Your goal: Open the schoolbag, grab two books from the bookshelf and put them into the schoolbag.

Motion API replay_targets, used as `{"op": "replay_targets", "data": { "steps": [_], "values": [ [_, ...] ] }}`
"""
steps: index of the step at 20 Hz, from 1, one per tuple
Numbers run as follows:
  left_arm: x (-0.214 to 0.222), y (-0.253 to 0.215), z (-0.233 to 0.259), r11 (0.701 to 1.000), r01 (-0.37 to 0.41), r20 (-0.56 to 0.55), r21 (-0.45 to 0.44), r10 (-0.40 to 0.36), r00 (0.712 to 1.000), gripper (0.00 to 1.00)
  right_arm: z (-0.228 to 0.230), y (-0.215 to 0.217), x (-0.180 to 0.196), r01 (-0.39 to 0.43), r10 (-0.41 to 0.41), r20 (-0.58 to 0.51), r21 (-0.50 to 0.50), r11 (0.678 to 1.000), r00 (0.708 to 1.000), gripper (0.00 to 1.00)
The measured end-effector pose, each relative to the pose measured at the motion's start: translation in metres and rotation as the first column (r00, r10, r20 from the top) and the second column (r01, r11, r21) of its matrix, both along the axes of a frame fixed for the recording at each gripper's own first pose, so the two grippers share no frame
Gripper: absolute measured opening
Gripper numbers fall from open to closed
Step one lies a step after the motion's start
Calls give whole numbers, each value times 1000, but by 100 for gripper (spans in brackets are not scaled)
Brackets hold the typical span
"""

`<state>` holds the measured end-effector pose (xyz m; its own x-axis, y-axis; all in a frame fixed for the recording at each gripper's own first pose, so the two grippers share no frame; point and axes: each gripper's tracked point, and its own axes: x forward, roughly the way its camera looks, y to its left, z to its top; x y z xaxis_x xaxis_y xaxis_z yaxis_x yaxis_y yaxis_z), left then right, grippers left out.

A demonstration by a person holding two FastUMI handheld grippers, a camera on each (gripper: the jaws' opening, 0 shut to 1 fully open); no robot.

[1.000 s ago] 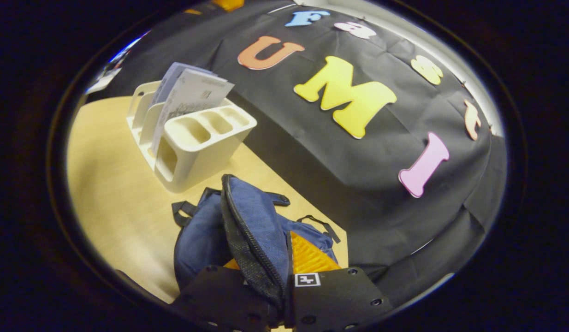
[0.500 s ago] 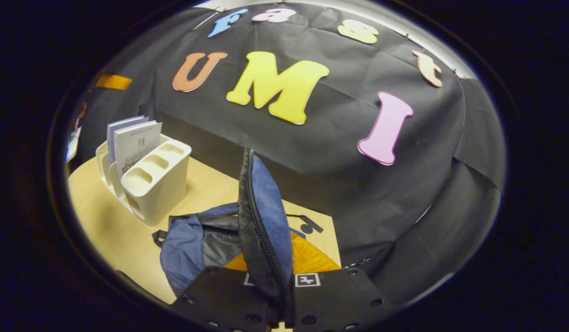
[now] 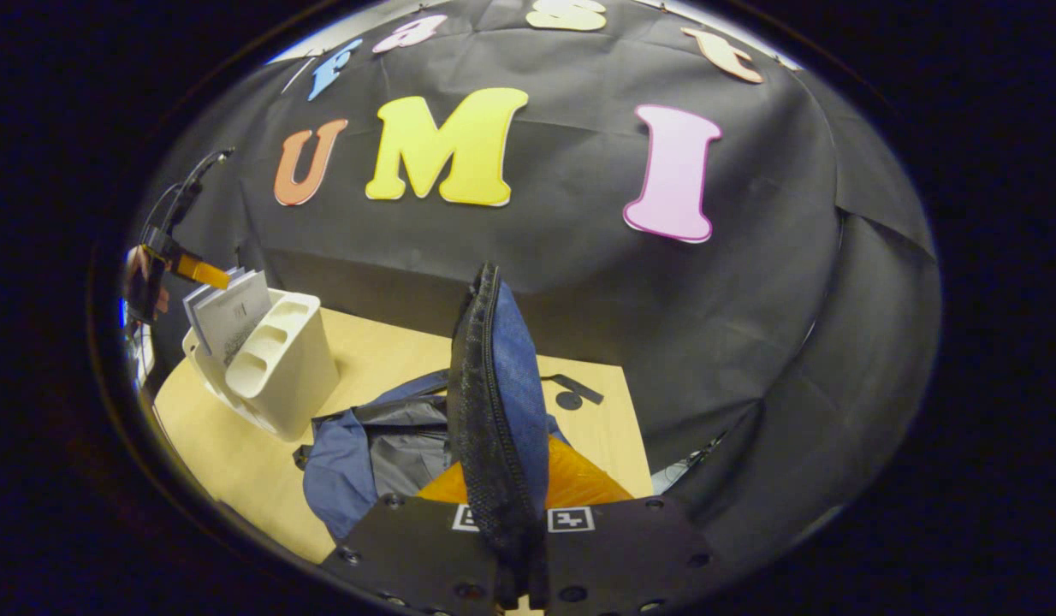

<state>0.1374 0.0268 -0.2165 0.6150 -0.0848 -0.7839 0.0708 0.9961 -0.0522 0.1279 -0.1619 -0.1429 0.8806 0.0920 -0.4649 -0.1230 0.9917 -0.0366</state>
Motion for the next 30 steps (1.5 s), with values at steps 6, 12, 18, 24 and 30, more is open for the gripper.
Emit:
{"op": "replay_targets", "data": {
  "steps": [6,12,18,24,30],
  "values": [
    [3,-8,-34,997,70,-231,34,-60,971,99,-7,-7,15,-9,13,-45,92,996,999,1],
    [-14,-8,-58,998,69,-446,-3,-63,893,96,-14,-20,22,21,-4,-91,190,981,996,1],
    [-27,-8,-67,998,59,-563,8,-44,825,86,-16,-16,20,15,2,-90,184,983,996,2],
    [-30,-14,-60,999,49,-583,14,-32,812,48,-15,-10,15,41,-17,-99,239,970,995,2],
    [-49,-6,3,998,67,-561,1,-55,826,42,-14,-5,12,37,-18,-81,236,971,997,2]
  ]
}}
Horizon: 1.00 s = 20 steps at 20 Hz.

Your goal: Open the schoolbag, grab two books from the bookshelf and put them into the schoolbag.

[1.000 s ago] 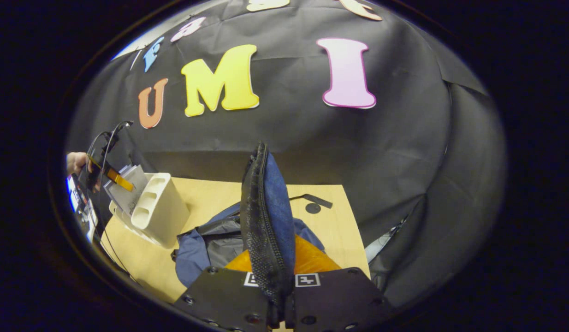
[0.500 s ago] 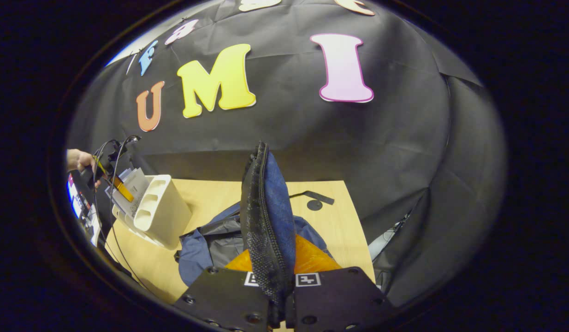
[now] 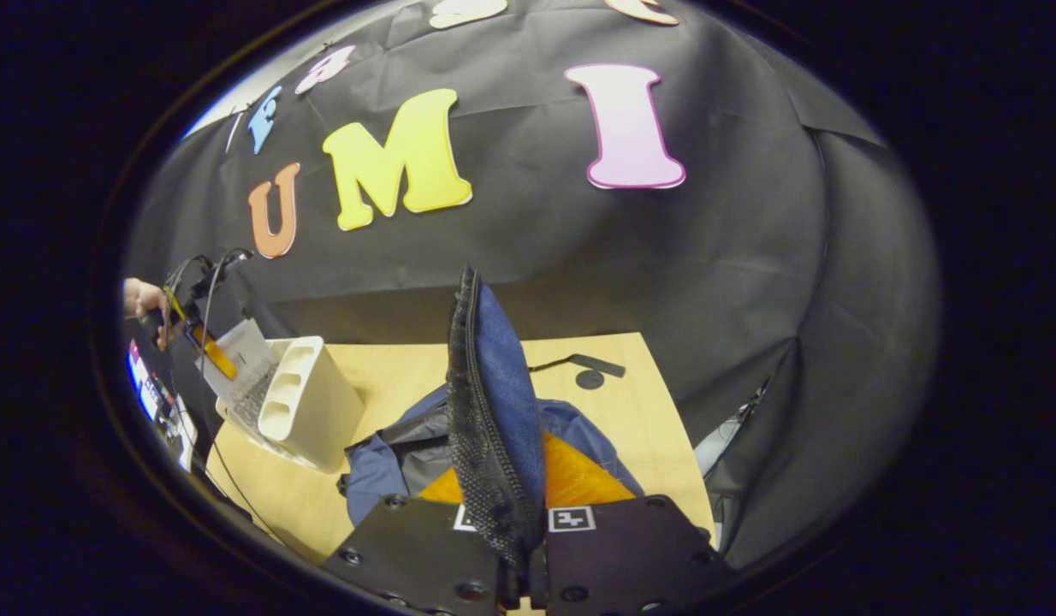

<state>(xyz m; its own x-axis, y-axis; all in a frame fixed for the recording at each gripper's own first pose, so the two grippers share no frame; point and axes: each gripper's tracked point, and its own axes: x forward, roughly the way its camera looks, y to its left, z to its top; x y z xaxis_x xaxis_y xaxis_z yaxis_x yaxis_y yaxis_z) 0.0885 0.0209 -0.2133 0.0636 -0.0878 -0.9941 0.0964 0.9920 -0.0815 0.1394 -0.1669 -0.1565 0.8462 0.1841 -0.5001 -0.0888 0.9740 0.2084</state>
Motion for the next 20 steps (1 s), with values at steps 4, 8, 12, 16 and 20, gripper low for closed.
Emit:
{"op": "replay_targets", "data": {
  "steps": [4,8,12,16,20],
  "values": [
    [-21,14,68,998,-32,82,-46,35,996,41,2,5,-3,-3,3,6,-3,1000,1000,2],
    [-37,13,128,976,-126,164,-177,156,974,41,2,6,-6,5,-5,1,-5,1000,1000,2],
    [-43,-15,156,907,-192,185,-375,276,943,40,4,7,-10,9,-9,-5,-6,1000,1000,2],
    [-42,-87,150,781,-219,115,-585,347,931,41,9,3,-8,48,-48,1,3,999,999,2],
    [-41,-154,117,731,-178,101,-659,321,942,34,11,5,-4,65,-65,-1,3,998,998,1]
  ]
}}
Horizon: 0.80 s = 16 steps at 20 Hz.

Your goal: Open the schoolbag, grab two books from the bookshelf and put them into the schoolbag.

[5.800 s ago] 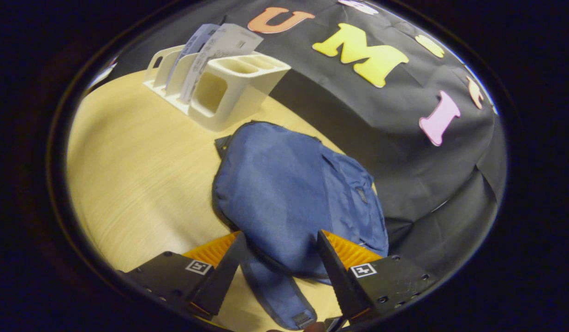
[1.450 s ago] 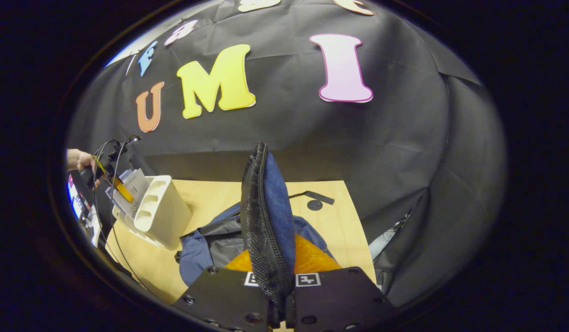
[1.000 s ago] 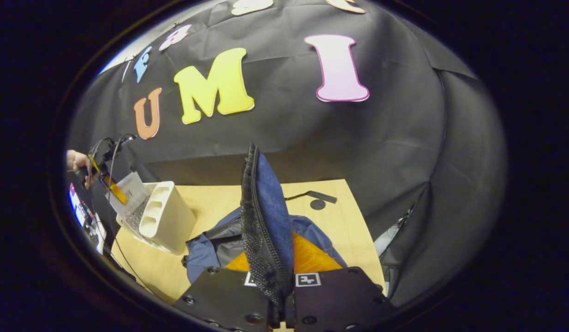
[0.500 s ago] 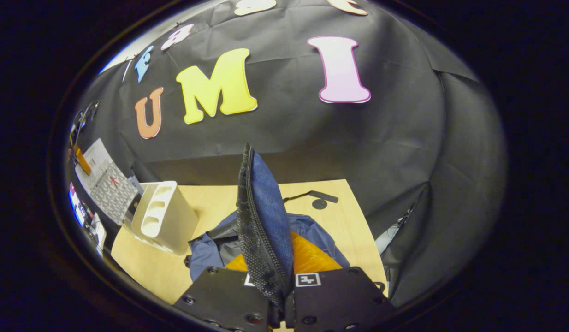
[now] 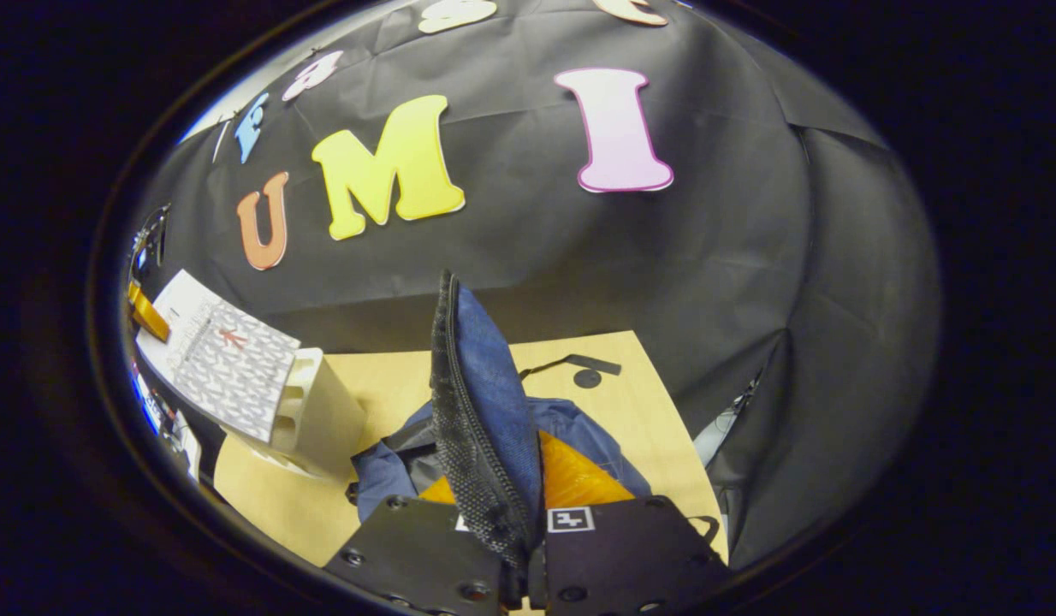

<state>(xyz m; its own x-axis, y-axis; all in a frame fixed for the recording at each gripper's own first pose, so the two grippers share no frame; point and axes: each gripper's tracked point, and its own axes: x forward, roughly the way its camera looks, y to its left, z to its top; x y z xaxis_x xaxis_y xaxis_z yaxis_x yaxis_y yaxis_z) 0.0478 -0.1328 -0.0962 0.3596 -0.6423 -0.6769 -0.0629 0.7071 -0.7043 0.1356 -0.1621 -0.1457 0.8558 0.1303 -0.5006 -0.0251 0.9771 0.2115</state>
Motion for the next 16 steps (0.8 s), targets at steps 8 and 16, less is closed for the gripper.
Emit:
{"op": "replay_targets", "data": {
  "steps": [8,16],
  "values": [
    [-17,-121,-111,997,60,-60,-43,-62,996,40,8,6,4,-2,2,0,-17,1000,1000,1],
    [-17,-181,-184,992,14,-100,-123,-26,995,40,10,5,6,4,-4,-9,-4,1000,1000,0]
  ]
}}
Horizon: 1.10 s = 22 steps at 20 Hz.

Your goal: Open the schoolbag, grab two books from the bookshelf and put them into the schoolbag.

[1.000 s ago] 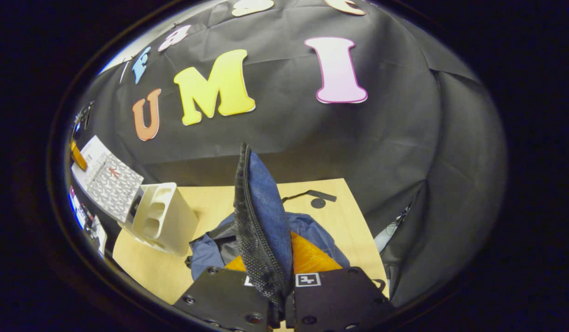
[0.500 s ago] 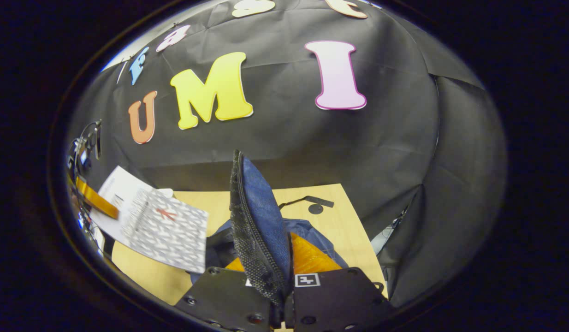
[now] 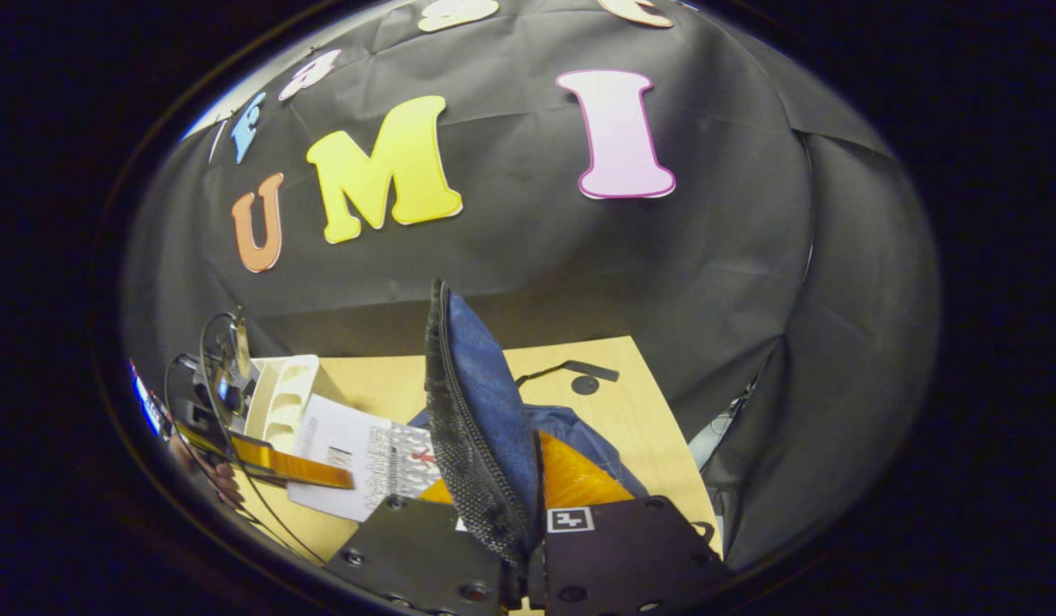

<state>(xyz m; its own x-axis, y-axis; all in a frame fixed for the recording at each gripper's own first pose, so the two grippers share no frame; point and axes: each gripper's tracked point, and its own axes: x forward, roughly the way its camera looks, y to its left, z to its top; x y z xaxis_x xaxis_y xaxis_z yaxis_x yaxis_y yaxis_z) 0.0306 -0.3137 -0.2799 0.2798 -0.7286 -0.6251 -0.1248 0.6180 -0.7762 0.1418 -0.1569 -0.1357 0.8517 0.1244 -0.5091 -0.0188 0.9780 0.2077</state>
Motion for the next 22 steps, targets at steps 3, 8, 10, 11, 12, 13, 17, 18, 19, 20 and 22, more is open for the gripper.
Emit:
{"op": "replay_targets", "data": {
  "steps": [3,8,10,11,12,13,17,18,19,20,22],
  "values": [
    [-1,-25,-5,997,9,5,-79,-9,1000,41,1,0,0,-7,7,-1,-12,1000,1000,0],
    [-9,-71,-25,987,80,28,-142,-77,997,41,6,7,4,-12,12,5,-27,1000,1000,0],
    [-9,-82,-36,982,75,4,-175,-76,997,40,6,8,3,-12,12,-2,-27,1000,1000,0],
    [-9,-86,-40,981,72,-6,-183,-74,997,40,4,7,2,-12,12,-7,-27,1000,1000,0],
    [-8,-93,-43,978,72,-11,-196,-75,997,40,5,7,2,-12,12,-7,-26,1000,1000,0],
    [-8,-97,-45,976,75,-12,-203,-79,997,40,5,8,2,-11,11,-10,-30,999,1000,0],
    [-7,-105,-54,970,68,-32,-234,-78,996,41,8,10,4,-15,15,-9,-40,999,1000,0],
    [-7,-106,-54,968,66,-38,-240,-78,996,41,9,12,5,-18,18,-9,-41,999,1000,0],
    [-6,-105,-54,968,68,-41,-242,-80,996,41,9,14,5,-22,22,-8,-43,999,1000,0],
    [-7,-105,-56,968,72,-48,-240,-86,995,48,9,15,5,-26,26,-7,-47,999,1000,0],
    [-9,-98,-66,985,79,-68,-151,-90,994,44,7,16,7,-30,29,-9,-48,998,1000,0]
  ]
}}
